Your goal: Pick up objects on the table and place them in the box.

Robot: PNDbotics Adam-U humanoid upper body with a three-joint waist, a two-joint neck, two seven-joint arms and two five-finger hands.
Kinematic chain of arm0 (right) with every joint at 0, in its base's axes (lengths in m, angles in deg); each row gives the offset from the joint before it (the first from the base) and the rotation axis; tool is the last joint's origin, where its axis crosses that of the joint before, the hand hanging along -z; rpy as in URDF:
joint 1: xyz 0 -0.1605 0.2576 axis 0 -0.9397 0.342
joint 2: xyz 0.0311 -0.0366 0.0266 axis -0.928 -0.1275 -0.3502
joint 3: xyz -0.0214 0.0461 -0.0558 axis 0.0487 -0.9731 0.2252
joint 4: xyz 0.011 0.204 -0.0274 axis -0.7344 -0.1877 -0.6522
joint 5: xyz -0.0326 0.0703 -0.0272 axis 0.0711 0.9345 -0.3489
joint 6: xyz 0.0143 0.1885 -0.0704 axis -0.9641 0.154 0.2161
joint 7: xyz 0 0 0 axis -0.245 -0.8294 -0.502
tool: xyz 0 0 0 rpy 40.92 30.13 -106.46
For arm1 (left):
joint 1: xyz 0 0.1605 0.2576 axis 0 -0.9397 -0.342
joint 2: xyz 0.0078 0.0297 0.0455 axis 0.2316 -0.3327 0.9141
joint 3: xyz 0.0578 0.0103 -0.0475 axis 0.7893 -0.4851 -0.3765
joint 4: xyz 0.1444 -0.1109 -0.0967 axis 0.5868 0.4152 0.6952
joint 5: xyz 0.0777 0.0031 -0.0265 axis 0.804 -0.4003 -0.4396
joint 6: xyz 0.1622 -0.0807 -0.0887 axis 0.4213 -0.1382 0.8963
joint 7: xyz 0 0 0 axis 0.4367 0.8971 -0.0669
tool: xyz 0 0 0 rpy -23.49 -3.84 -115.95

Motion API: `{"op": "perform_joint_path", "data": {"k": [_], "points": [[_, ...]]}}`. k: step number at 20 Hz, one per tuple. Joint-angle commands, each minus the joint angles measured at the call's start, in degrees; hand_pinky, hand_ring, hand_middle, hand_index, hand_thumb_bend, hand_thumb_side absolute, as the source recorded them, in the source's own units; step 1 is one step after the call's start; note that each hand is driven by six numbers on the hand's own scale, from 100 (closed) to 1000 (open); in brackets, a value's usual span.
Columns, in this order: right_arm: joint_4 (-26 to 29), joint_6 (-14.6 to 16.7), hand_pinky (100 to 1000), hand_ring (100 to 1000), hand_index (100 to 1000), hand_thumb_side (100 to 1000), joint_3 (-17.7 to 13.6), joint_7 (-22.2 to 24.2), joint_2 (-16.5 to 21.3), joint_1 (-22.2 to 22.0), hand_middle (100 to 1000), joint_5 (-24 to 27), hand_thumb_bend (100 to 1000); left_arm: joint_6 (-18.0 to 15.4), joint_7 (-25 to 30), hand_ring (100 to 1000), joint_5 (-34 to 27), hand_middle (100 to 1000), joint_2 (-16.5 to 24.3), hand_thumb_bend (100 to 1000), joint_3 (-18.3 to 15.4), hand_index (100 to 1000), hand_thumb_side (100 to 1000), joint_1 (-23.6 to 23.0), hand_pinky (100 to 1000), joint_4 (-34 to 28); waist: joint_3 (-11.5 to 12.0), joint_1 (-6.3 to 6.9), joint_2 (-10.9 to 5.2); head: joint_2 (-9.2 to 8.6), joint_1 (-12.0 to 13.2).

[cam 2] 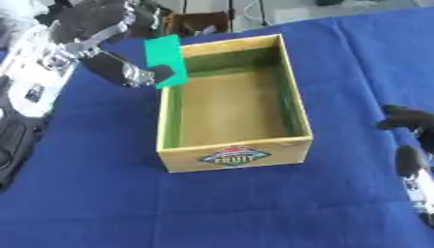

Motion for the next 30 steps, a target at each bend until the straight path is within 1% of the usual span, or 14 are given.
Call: {"op": "perform_joint_path", "data": {"k": [1,5,11,13,14,15,16,19,21,24,25,27,28,30], "points": [[0.79,-0.31,961,904,842,598,0.13,-0.31,0.57,0.65,665,-0.29,100,-0.88,-0.06,435,0.16,356,0.11,100,0.67,490,813,1.3,424,-1.88,0.02,-0.21,-1.18,0.01,-0.04],[0.79,-0.39,962,904,843,620,0.16,-0.78,0.65,0.87,666,0.07,100,-1.62,0.21,433,-0.59,355,-0.83,100,2.04,488,811,1.02,421,-3.41,-0.17,-0.21,-1.26,0.04,0.03],[0.79,-0.25,963,904,843,626,0.07,-1.23,0.83,0.88,666,0.1,100,-2.72,1.75,444,0.42,363,-2.22,103,3.11,500,819,0.08,431,-2.87,-0.03,-0.18,-1.32,0.0,-0.24],[0.79,-0.31,963,904,843,630,0.04,-1.2,0.87,0.84,666,-0.19,100,-3.16,2.06,459,1.02,389,-2.4,144,3.32,524,819,-0.16,449,-2.8,0.09,-0.12,-1.33,-0.11,-0.46],[0.79,-0.31,963,904,843,630,0.02,-1.23,0.88,0.84,666,-0.3,100,-3.38,2.12,459,1.2,389,-2.46,144,3.38,524,819,-0.26,449,-2.89,0.13,-0.11,-1.34,-0.16,-0.58],[0.79,-0.31,963,904,843,630,-0.01,-1.28,0.9,0.83,666,-0.39,100,-3.6,2.31,487,1.47,434,-2.47,188,3.47,571,832,-0.39,485,-3.01,0.17,-0.11,-1.35,-0.14,-0.71],[0.79,-0.31,963,904,843,630,-0.04,-1.35,0.91,0.8,666,-0.47,100,-3.87,2.8,497,1.96,447,-2.42,197,3.63,588,838,-0.53,497,-3.04,0.19,-0.12,-1.35,-0.13,-0.81],[0.79,-0.39,964,904,844,645,-0.13,-1.66,0.88,0.63,665,-0.81,100,-4.42,4.84,529,3.91,477,-2.48,165,3.75,635,864,-0.74,545,-2.94,0.22,-0.16,-1.34,-0.19,-0.88],[0.79,-0.59,964,905,843,651,-0.17,-1.85,0.8,0.47,665,-1.06,100,-4.52,6.19,546,5.53,497,-2.54,189,3.76,667,876,-0.69,563,-2.75,0.15,-0.21,-1.36,-0.2,-0.87],[0.79,-0.77,964,905,843,653,-0.2,-1.94,0.67,0.28,664,-1.58,100,-5.17,8.0,604,7.91,574,-2.76,299,4.18,761,917,-0.82,611,-1.94,0.1,-0.21,-1.38,-0.32,-0.8],[0.79,-0.81,965,905,843,653,-0.22,-2.0,0.67,0.27,664,-1.69,100,-5.52,8.57,662,8.45,648,-2.87,351,4.27,837,952,-0.89,638,-1.73,0.12,-0.21,-1.38,-0.34,-0.86],[0.79,-0.87,965,905,843,654,-0.27,-2.22,0.73,0.31,664,-1.71,100,-6.21,9.72,711,8.95,701,-3.08,384,4.29,892,970,-1.03,662,-1.51,0.16,-0.24,-1.4,-0.45,-1.01],[0.79,-0.9,965,905,843,654,-0.31,-2.34,0.76,0.33,664,-1.66,100,-6.41,10.15,763,9.02,761,-3.14,417,4.2,949,981,-1.04,694,-1.54,0.16,-0.25,-1.4,-0.52,-1.07],[0.79,-0.99,965,905,843,654,-0.42,-2.57,0.78,0.32,664,-1.62,100,-6.5,10.9,787,9.14,789,-3.2,435,3.99,972,983,-1.09,712,-1.59,0.13,-0.26,-1.4,-0.56,-1.12]]}}
